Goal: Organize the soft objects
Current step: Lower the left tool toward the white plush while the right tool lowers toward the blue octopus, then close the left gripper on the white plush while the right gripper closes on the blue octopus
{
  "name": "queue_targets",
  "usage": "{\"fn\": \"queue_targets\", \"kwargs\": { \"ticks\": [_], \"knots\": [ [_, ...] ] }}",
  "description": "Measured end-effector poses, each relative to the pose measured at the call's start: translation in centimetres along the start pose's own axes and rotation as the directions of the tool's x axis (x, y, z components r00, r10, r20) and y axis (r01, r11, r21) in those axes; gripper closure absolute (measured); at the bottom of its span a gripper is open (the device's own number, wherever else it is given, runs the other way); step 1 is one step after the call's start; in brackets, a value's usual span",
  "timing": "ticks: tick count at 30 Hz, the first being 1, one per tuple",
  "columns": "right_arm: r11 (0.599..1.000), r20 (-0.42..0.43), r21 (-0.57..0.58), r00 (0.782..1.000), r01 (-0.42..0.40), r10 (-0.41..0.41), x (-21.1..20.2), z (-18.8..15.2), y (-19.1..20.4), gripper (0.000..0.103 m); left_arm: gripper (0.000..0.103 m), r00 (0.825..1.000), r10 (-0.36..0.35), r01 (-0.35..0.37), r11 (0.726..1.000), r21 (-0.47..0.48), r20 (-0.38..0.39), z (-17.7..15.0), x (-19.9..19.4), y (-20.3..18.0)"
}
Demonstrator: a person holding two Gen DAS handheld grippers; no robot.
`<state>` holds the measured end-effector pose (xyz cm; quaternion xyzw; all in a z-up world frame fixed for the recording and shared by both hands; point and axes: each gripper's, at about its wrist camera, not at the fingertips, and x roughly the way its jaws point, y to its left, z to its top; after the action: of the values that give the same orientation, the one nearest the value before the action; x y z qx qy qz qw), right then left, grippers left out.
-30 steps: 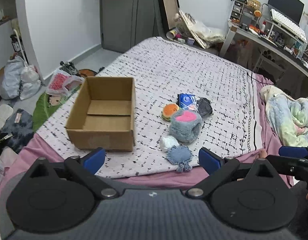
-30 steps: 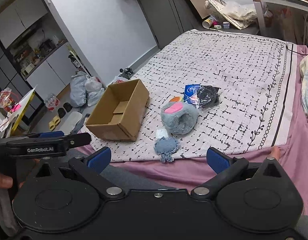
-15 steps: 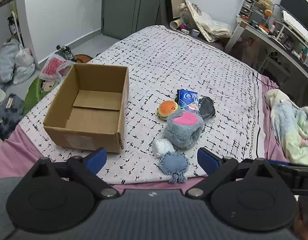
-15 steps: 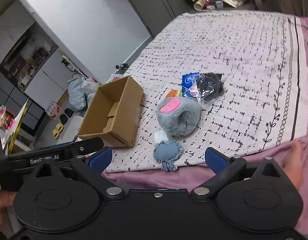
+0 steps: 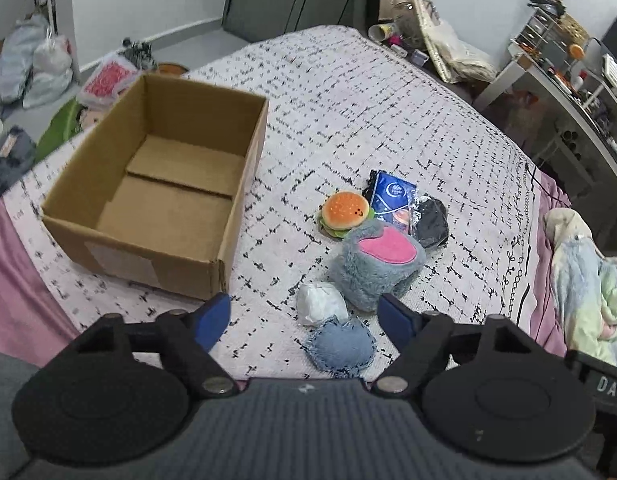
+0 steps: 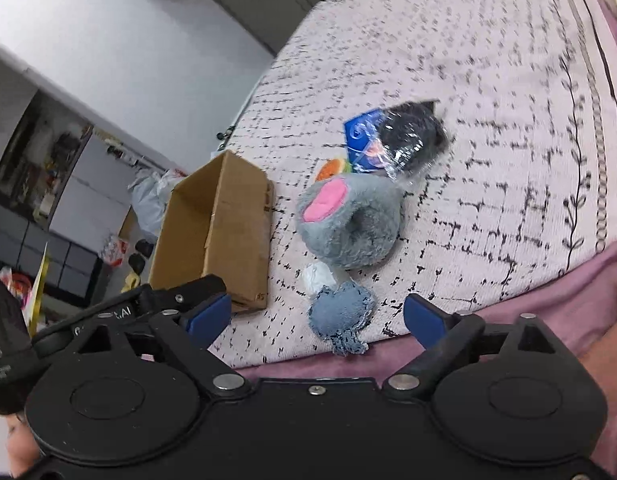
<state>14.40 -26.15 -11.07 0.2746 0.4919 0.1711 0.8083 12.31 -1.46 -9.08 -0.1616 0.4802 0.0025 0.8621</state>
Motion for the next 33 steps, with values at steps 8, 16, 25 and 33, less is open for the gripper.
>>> {"fn": "queue_targets", "kwargs": {
  "ticks": [8, 16, 25, 33],
  "knots": [
    [0.992, -0.020, 0.127, 1.000, 0.018, -0.016, 2.8, 0.0, -1.8, 0.024, 0.038, 0.999, -0.012, 0.008, 0.996, -0.089, -0.046, 0.1, 3.3, 1.2],
    [0.977, -0.079, 0.211, 0.997, 0.031, -0.015, 6.2, -0.6, -2.7, 0.043, 0.044, 0.997, -0.035, 0.026, 0.991, -0.135, -0.063, 0.4, 5.6, 1.4],
    [0.978, -0.118, 0.191, 0.991, 0.080, -0.058, 8.9, -1.1, -2.5, 0.043, 0.044, 0.994, -0.025, 0.010, 0.991, -0.131, -0.108, 0.2, 8.6, 1.2],
    [0.980, -0.123, 0.182, 0.991, 0.077, -0.055, 9.9, -1.0, -2.9, 0.066, 0.045, 0.990, -0.048, 0.025, 0.986, -0.167, -0.134, 0.3, 10.2, 1.3]
  ]
}}
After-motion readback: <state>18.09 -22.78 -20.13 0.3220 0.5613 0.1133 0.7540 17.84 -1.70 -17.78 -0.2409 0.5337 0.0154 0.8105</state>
